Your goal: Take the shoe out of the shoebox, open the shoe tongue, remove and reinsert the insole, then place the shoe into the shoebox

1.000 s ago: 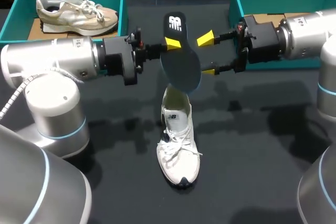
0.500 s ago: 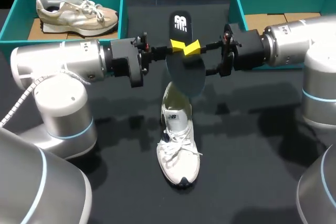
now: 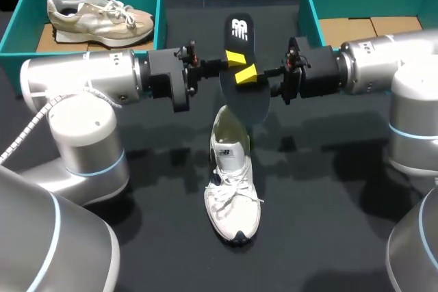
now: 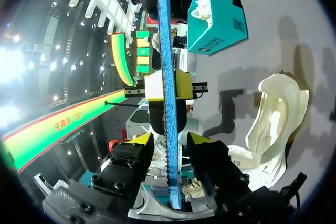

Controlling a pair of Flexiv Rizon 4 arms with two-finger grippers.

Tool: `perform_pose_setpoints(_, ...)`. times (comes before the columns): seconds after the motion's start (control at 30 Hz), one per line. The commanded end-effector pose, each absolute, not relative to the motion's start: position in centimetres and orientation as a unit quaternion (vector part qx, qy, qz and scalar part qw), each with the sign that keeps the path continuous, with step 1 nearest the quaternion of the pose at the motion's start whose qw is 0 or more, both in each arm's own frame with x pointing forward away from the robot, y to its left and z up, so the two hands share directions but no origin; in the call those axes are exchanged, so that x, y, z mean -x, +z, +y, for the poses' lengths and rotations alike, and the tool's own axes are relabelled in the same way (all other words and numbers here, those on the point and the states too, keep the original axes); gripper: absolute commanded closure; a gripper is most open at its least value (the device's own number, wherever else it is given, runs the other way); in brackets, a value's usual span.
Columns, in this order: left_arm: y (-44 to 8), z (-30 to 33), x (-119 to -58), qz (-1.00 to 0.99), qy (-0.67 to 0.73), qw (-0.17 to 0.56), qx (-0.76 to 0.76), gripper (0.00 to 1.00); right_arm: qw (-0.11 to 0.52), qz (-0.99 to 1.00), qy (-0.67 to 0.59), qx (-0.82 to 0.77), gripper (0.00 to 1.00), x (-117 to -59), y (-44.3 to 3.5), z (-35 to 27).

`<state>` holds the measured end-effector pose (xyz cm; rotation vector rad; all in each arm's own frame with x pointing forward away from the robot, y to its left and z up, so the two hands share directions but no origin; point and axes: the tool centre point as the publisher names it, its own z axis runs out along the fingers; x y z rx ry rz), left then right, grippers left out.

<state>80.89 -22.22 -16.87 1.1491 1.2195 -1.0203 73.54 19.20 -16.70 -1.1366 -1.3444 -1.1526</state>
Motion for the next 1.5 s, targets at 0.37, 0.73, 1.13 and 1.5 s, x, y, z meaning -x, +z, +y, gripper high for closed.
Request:
perform_pose_setpoints(0.37,-17.2,-21.8,-80.6,0.514,-0.439,0.55,-0.49,1.0,0.497,-0.55,-0.482,0.467,0.73,-73.9,-17.3,18.9)
perform_pose_setpoints(0.73,-17.4,-22.1,-79.8,0.515,-0.447,0.545,-0.487,1.0,0.497,-0.548,-0.49,0.461,1.0,-74.3,-17.5,18.9)
perform_pose_setpoints(1.13,-17.6,-17.7,-78.2,0.606,-0.414,0.496,-0.463,0.0,0.486,-0.553,-0.501,0.455,1.0,-74.2,-17.8,17.9)
perform_pose_setpoints(1.5,-18.2,-13.6,-77.0,0.661,-0.42,0.419,-0.46,0.0,0.469,-0.571,-0.5,0.452,1.0,-75.4,-19.2,17.1)
